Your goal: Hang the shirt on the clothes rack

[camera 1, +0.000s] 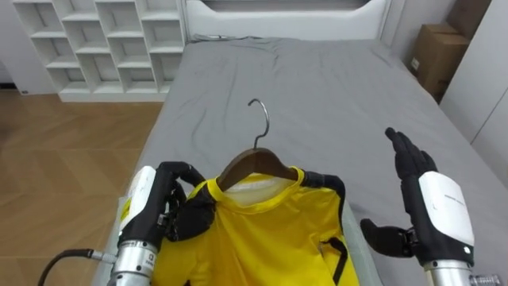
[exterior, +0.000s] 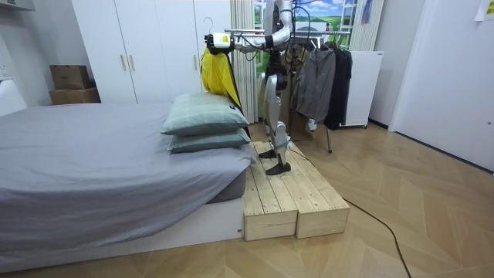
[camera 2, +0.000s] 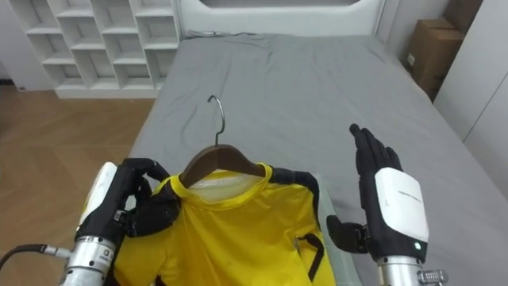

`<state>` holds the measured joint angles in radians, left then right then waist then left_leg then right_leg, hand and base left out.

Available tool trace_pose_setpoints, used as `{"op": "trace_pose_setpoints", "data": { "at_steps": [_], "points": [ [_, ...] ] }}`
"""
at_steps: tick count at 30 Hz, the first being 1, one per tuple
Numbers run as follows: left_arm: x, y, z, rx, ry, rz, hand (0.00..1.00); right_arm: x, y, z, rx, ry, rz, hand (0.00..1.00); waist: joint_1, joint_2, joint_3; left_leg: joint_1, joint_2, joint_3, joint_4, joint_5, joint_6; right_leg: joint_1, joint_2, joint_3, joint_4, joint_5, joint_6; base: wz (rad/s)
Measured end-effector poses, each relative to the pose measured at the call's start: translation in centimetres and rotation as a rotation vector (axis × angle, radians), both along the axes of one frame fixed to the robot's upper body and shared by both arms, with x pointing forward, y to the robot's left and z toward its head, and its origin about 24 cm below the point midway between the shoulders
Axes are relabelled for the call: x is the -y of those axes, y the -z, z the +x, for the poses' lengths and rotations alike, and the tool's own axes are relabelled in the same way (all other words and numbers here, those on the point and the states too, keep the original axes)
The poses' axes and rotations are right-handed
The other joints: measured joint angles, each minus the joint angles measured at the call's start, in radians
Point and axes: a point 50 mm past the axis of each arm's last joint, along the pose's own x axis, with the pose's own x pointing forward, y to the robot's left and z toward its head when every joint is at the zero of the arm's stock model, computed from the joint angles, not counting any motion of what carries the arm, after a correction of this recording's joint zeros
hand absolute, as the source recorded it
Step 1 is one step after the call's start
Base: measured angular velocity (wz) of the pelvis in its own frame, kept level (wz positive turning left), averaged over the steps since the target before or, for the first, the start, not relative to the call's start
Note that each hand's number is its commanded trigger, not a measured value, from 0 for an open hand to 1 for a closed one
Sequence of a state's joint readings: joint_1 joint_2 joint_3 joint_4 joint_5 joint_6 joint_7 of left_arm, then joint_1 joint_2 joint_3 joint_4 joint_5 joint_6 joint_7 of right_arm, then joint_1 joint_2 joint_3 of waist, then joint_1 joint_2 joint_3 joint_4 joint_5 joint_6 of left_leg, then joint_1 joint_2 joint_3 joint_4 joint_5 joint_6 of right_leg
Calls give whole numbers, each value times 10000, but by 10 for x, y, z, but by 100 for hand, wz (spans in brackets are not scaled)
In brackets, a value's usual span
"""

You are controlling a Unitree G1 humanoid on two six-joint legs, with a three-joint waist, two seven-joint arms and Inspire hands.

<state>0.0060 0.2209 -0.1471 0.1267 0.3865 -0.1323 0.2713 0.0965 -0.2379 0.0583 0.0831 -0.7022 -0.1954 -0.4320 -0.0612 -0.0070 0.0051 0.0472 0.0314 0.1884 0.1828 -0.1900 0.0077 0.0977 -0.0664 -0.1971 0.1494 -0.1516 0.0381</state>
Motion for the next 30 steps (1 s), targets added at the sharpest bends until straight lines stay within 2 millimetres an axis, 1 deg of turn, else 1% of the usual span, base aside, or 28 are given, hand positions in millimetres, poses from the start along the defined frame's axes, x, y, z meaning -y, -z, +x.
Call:
{"op": "trace_pose_setpoints", "data": {
  "at_steps": [6, 11, 15, 20, 27, 30],
  "points": [
    [6, -5, 0, 217, 252, 117, 100, -4, -11, 5, 401, -215, -18, 0, -42, -57, 14, -13, 2, 14, 36, 0, 0, 1, -1, -5, 0, 0, 0, 0],
    [6, -5, 0, 243, 281, 208, 100, -6, -14, 7, 355, -414, -47, 0, -107, -59, 16, -15, 4, 14, 44, 0, 0, -1, -1, -10, 0, 0, 0, 0],
    [7, -5, 0, 275, 409, 719, 100, -8, -19, 8, 556, -527, -36, 0, -107, -61, 14, -15, 4, 13, 41, -1, 0, -3, 1, 3, 0, 0, 0, 0],
    [9, -5, 0, 243, 507, 797, 100, -9, -19, 8, 556, -582, -33, 0, -95, -61, 12, -11, 6, 25, 30, -1, 0, -5, 2, 24, 0, 0, 0, 0],
    [15, -18, 1, 760, 763, 650, 100, -17, -16, 7, 392, -944, -15, 0, -24, -57, 10, -1, 14, 32, 30, 0, 0, -29, 5, 22, 0, 0, 0, 0],
    [16, -19, 1, 767, 852, 649, 100, -17, -16, 7, 334, -979, -24, 0, 34, -56, 9, 4, 14, 34, 33, 0, 0, -29, 5, 22, 0, 0, 0, 0]
  ]
}}
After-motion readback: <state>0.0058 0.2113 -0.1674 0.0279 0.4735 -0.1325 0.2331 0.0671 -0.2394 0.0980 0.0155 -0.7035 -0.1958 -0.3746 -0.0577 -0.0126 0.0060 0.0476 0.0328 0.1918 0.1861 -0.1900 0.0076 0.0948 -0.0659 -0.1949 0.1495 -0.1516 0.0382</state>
